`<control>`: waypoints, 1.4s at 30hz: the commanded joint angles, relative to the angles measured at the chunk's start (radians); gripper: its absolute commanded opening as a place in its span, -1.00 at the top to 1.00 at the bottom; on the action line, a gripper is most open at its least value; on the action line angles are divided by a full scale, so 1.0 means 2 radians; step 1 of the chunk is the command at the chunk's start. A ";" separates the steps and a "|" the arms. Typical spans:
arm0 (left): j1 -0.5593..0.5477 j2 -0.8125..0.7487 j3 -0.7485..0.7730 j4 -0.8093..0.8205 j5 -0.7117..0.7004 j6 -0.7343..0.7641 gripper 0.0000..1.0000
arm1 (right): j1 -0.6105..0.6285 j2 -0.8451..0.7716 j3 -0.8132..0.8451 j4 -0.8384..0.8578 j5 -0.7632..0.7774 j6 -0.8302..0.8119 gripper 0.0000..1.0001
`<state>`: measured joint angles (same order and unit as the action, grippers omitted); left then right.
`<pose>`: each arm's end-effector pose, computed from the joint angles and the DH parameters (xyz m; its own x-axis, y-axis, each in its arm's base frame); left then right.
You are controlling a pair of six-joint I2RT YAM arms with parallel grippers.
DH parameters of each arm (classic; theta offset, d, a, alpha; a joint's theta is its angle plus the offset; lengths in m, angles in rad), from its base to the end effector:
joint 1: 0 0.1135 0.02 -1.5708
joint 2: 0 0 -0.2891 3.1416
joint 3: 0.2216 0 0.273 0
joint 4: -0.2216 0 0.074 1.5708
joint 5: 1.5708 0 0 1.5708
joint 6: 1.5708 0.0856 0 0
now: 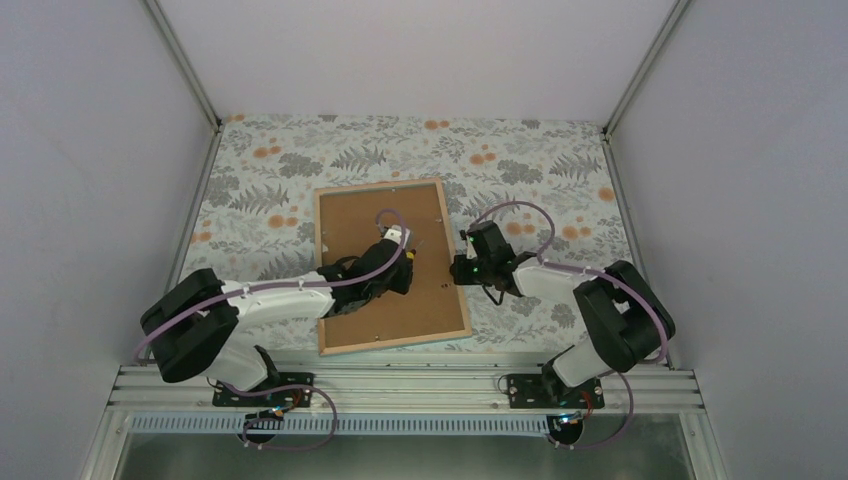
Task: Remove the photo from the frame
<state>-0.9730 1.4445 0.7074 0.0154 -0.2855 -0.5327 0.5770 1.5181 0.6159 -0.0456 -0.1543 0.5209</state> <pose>0.2103 -0.2661 0.1626 -0.6627 0.1074 -0.7412 0.3919 0.8931 -0.2210 0.2522 0.1798 0.1016 -0.8960 0.0035 -0.4440 -0.1940 0.8964 0.3986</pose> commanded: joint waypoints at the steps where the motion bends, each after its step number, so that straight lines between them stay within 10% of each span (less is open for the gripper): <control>1: 0.030 -0.014 -0.005 0.026 0.034 0.044 0.95 | -0.001 -0.010 0.011 -0.025 -0.015 -0.041 0.64; 7: 0.068 0.004 0.011 0.047 0.077 0.087 0.95 | -0.013 0.011 0.054 -0.013 -0.017 -0.059 0.35; 19: 0.133 0.079 0.069 0.077 0.143 0.139 0.95 | -0.037 0.096 0.126 -0.004 0.013 -0.078 0.38; 42: 0.165 0.206 0.172 0.058 0.216 0.202 0.95 | -0.041 0.142 0.130 0.013 0.010 -0.092 0.92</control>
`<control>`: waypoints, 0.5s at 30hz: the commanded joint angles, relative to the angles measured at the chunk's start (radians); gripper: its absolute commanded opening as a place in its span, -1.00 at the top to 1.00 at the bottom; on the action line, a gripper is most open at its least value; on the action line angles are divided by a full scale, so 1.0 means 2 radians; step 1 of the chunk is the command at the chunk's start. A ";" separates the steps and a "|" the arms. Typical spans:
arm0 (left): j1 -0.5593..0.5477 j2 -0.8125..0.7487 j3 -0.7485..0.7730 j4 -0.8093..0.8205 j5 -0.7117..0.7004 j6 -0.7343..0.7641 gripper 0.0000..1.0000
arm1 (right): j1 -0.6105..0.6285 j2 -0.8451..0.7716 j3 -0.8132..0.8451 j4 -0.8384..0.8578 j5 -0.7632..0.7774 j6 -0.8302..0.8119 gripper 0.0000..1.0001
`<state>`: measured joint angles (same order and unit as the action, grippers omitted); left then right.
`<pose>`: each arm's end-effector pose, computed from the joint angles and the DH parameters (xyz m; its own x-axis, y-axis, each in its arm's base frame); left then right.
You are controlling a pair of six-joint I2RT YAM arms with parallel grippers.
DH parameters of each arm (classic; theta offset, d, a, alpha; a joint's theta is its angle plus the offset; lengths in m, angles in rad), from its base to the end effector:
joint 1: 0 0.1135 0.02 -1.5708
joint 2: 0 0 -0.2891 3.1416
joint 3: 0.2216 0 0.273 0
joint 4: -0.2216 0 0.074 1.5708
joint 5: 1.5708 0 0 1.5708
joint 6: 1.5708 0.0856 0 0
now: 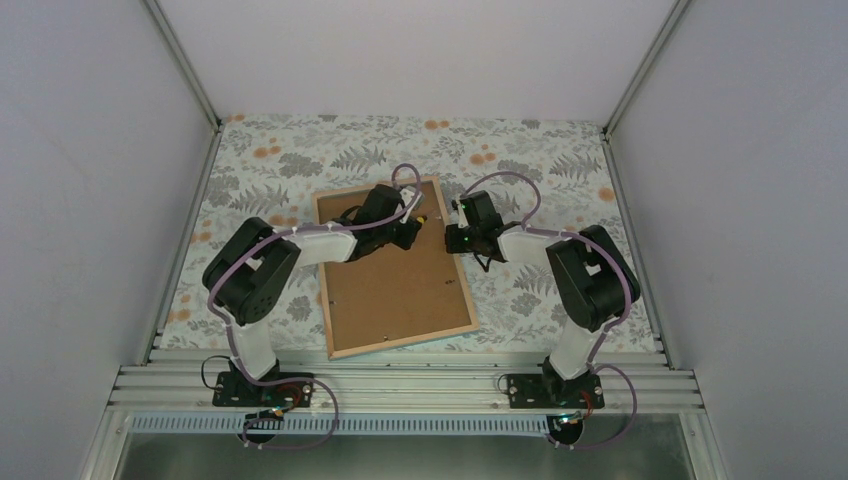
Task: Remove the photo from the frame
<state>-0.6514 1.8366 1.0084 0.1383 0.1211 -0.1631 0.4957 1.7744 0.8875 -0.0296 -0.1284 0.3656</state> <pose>0.3459 -0.2767 0.1356 -0.6092 0.2618 -0.7486 0.5848 0.7858 -0.2011 0.3378 0.1951 0.1020 -0.8450 -0.0538 -0.5321 -0.2550 0.9151 0.3125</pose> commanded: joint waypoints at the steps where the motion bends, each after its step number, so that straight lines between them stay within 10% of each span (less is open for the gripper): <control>1: 0.004 0.013 0.027 -0.007 0.013 0.019 0.95 | -0.001 0.014 -0.006 0.006 -0.004 -0.015 0.92; 15: 0.007 0.033 0.047 -0.032 0.020 0.020 0.95 | -0.001 0.011 -0.010 0.010 -0.011 -0.016 0.92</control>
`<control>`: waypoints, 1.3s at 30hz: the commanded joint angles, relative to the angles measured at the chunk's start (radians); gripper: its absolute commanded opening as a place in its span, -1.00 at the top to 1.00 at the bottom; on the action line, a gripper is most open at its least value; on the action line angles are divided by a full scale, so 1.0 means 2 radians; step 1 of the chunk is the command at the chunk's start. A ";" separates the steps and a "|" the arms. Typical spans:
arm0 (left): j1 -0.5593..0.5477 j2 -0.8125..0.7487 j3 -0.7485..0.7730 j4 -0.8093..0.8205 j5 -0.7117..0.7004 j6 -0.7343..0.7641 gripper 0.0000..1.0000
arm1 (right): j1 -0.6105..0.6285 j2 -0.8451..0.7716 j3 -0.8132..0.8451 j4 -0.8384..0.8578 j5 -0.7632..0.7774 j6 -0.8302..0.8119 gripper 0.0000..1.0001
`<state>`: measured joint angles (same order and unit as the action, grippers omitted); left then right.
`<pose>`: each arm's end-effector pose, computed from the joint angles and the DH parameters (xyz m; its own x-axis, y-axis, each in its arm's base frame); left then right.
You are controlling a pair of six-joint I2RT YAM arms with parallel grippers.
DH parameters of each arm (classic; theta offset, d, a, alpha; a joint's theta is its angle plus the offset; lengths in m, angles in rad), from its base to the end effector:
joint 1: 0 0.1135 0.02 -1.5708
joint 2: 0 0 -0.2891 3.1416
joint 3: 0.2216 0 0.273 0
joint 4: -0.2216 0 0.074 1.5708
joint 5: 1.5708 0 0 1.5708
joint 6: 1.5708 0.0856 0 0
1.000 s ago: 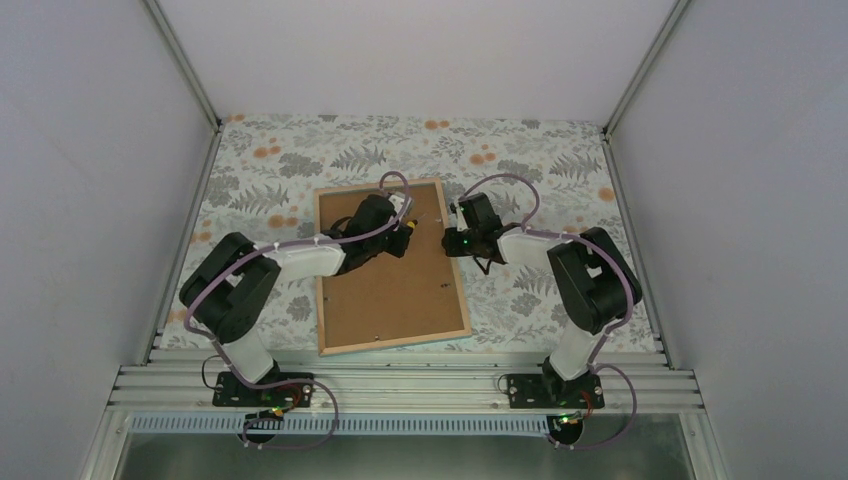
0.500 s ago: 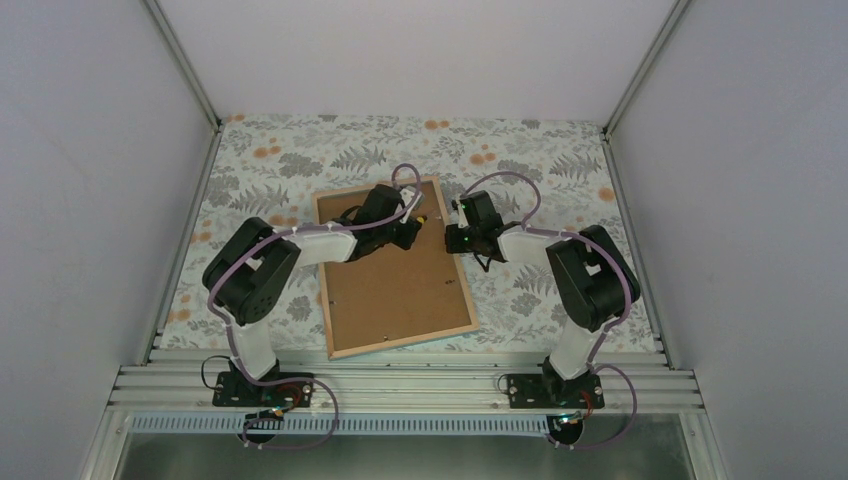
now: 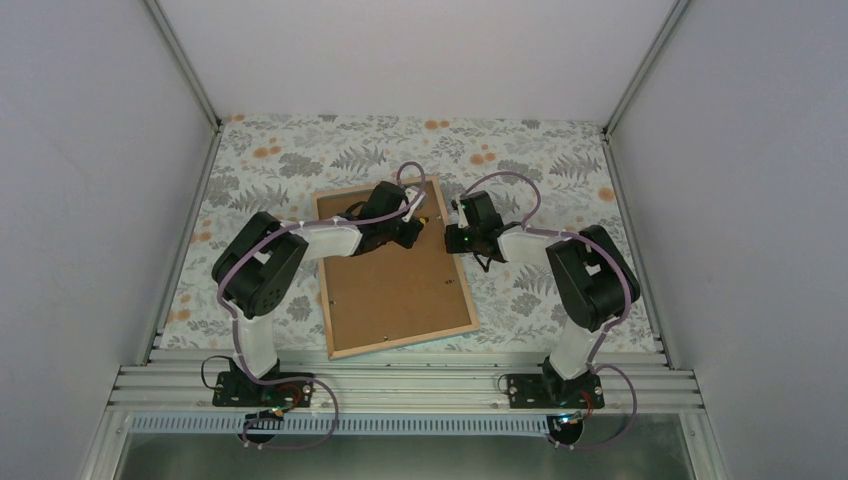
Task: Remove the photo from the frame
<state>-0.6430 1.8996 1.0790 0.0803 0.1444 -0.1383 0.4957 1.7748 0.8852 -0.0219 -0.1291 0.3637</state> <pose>0.3575 -0.2833 0.1261 -0.6282 0.3002 -0.7178 0.5975 0.7771 -0.1979 0.3380 0.1953 0.1019 -0.8423 -0.0544 -0.5363 -0.2583 0.9139 0.3130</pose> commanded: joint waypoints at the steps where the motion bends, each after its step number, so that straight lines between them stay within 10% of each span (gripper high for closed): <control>1: 0.003 0.001 0.012 -0.004 0.009 0.007 0.95 | -0.001 0.010 -0.009 0.007 -0.011 -0.015 0.92; 39: -0.011 0.007 0.077 -0.196 -0.007 0.087 0.95 | -0.002 0.005 -0.013 0.007 -0.005 -0.015 0.92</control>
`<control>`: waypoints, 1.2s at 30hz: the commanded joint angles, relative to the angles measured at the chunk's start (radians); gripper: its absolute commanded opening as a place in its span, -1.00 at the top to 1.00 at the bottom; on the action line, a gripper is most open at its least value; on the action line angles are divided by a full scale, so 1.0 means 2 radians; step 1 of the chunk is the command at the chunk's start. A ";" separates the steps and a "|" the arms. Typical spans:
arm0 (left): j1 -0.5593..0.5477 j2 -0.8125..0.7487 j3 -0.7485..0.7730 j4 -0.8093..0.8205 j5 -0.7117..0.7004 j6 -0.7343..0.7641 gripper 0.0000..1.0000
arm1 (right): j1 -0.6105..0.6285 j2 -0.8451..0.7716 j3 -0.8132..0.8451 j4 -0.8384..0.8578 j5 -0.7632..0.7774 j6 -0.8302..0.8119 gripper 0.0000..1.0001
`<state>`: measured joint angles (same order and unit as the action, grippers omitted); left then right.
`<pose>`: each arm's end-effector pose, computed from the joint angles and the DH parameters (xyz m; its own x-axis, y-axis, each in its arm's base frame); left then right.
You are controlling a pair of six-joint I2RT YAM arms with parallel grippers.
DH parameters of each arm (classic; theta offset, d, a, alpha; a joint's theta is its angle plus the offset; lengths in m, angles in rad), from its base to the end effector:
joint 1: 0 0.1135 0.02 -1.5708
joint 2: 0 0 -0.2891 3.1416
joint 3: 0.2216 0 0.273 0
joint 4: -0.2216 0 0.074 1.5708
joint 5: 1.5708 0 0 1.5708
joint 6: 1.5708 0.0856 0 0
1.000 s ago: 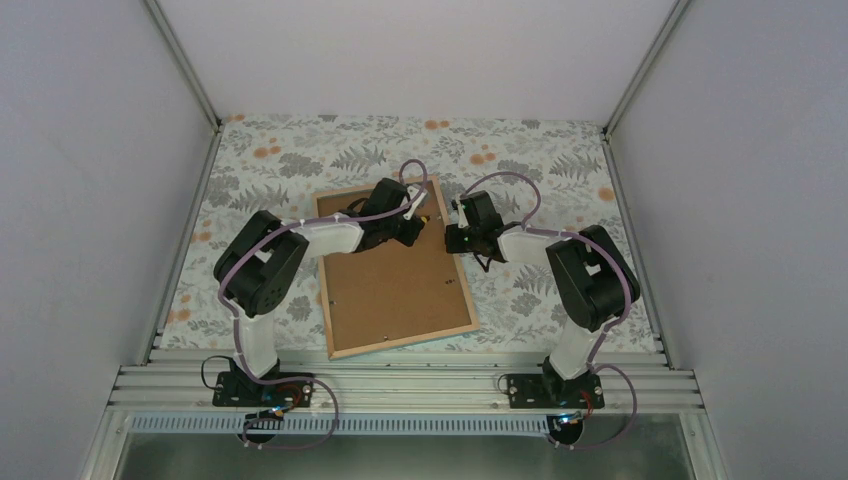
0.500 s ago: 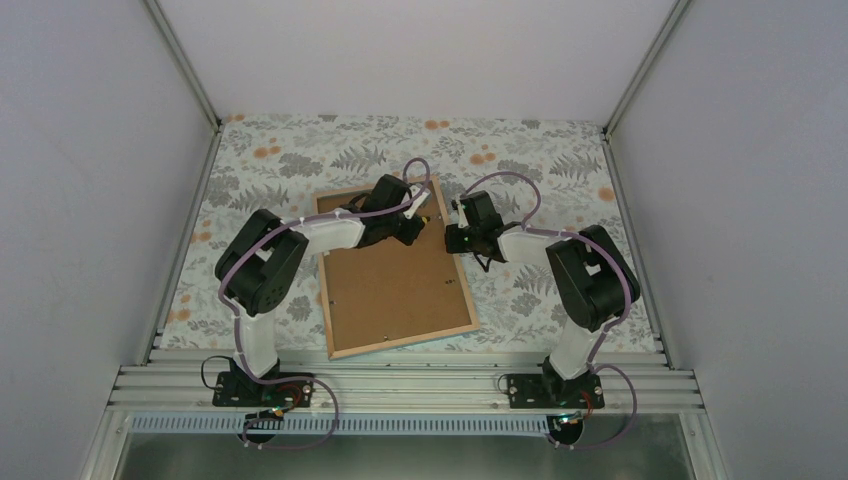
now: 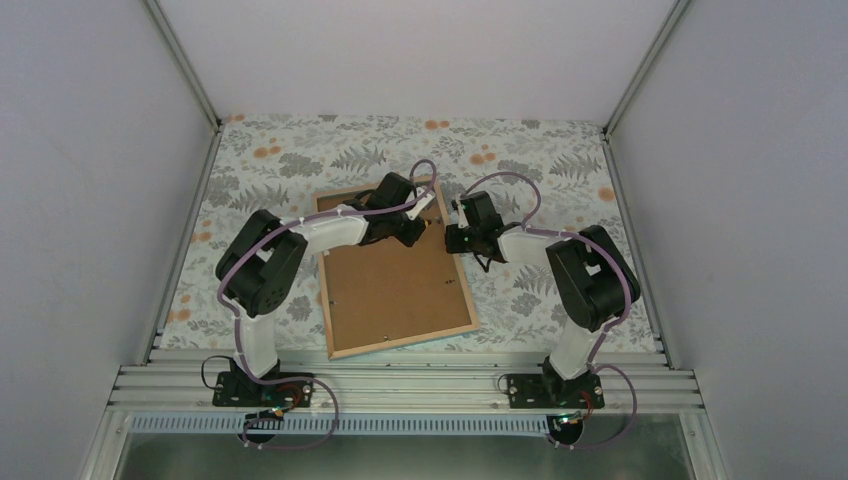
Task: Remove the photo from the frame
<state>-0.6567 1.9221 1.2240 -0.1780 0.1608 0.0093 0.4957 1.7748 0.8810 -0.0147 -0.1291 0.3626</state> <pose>0.3588 -0.2938 0.1380 -0.6021 0.4757 -0.6413 0.6894 0.7148 -0.1170 0.3377 0.1951 0.1013 -0.8406 -0.0546 -0.5389 -0.2601 0.9134 0.3130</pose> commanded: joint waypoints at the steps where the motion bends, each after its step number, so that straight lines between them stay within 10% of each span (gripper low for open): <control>1: -0.004 -0.006 0.005 -0.070 -0.018 0.012 0.95 | -0.002 0.004 -0.011 0.003 -0.005 -0.014 0.92; 36: 0.000 -0.173 -0.117 -0.016 -0.063 -0.112 0.95 | -0.024 -0.022 -0.027 0.006 0.016 0.018 0.92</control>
<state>-0.6632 1.6432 1.0431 -0.2626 0.0536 -0.1375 0.4702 1.7615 0.8524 0.0174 -0.1265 0.3687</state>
